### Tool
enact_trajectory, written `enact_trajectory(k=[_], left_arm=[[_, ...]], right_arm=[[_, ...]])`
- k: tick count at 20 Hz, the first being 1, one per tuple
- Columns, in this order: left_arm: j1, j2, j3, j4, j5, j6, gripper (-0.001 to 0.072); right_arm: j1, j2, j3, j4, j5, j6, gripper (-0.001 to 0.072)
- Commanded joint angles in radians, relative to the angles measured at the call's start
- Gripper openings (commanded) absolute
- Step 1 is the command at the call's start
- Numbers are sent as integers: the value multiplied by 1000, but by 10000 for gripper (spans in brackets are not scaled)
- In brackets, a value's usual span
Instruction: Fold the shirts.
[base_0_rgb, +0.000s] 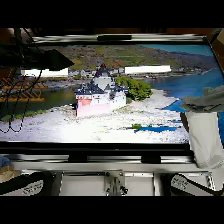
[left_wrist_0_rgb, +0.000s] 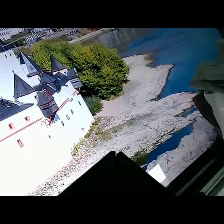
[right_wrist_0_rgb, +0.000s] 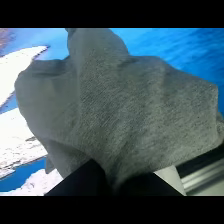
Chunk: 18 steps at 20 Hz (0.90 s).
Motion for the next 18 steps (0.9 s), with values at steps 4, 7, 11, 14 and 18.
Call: enact_trajectory(k=[4,7,11,14,18], left_arm=[[1,-1,0,17,-56,2,37],[1,-1,0,19,-56,16,37],[0,-1,0,19,-56,16,37],[0,0,0,18,-56,15,37],[0,0,0,18,-56,15,36]], right_arm=[[-143,10,-54,-41,202,85,88],[-158,48,-202,-27,240,92,88],[-158,166,-487,-133,175,77,88],[-158,205,-653,-201,83,60,88],[-158,207,-754,-194,-51,119,89]])
